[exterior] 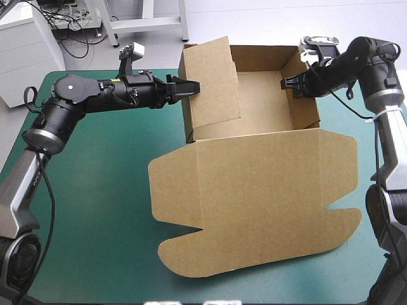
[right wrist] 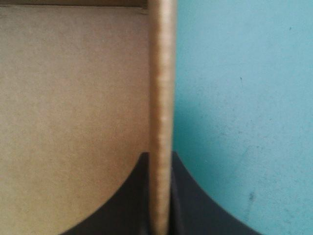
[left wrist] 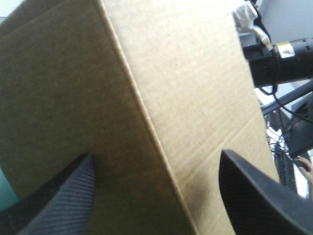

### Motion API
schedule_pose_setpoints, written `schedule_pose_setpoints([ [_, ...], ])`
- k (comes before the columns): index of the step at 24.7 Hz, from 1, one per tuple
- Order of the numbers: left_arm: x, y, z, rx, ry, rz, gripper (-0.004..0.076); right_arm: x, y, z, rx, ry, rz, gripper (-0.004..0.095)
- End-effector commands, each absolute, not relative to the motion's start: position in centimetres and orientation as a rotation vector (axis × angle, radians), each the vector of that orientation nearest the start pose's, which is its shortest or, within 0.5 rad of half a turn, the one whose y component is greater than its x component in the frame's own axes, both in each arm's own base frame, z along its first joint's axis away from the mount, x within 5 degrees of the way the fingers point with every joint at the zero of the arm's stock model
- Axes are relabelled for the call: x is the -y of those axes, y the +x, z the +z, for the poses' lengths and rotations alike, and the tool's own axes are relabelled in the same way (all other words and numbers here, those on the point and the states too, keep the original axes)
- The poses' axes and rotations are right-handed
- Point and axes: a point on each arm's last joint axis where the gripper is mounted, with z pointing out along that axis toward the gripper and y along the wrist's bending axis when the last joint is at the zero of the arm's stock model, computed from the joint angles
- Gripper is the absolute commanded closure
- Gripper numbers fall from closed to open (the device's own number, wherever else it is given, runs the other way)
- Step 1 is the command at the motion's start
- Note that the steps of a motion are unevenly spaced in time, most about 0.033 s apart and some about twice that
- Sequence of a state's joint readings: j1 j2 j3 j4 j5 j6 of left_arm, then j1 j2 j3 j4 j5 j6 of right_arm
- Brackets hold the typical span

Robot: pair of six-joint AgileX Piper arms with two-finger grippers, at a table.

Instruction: Fold the box

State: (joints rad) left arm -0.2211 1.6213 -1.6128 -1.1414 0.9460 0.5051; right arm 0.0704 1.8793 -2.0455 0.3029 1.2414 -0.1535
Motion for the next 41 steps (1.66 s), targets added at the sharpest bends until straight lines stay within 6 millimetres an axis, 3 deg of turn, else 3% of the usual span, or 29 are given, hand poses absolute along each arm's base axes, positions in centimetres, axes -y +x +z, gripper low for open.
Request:
schedule_pose_setpoints([
  [1,15.1,32.5,44.7,-2.024,0.389,-1.216,0.0218,-7.1,38.9,42.3,-2.408,-0.274,0.400,0.0920],
  [5,15.8,33.1,44.7,-2.127,0.435,-1.120,0.0218,-8.2,38.8,42.4,-2.401,-0.259,0.429,0.0920],
  [14,15.8,33.4,46.4,-2.310,0.444,-0.834,0.0218,-8.2,38.9,42.4,-2.398,-0.216,0.453,0.0920],
  [21,16.5,34.2,44.7,-2.443,0.392,-0.653,0.0233,-8.3,38.8,42.3,-2.415,-0.202,0.463,0.0919],
  [30,17.1,35.5,43.6,-2.460,0.381,-0.536,0.0303,-8.2,39.1,41.8,-2.439,-0.185,0.462,0.0919],
  [36,17.4,36.1,42.7,-2.478,0.417,-0.522,0.0304,-8.8,39.3,41.3,-2.456,-0.187,0.375,0.0920],
  [41,16.8,36.6,42.3,-2.477,0.440,-0.417,0.0297,-9.0,39.9,41.8,-2.388,-0.113,0.424,0.0920],
])
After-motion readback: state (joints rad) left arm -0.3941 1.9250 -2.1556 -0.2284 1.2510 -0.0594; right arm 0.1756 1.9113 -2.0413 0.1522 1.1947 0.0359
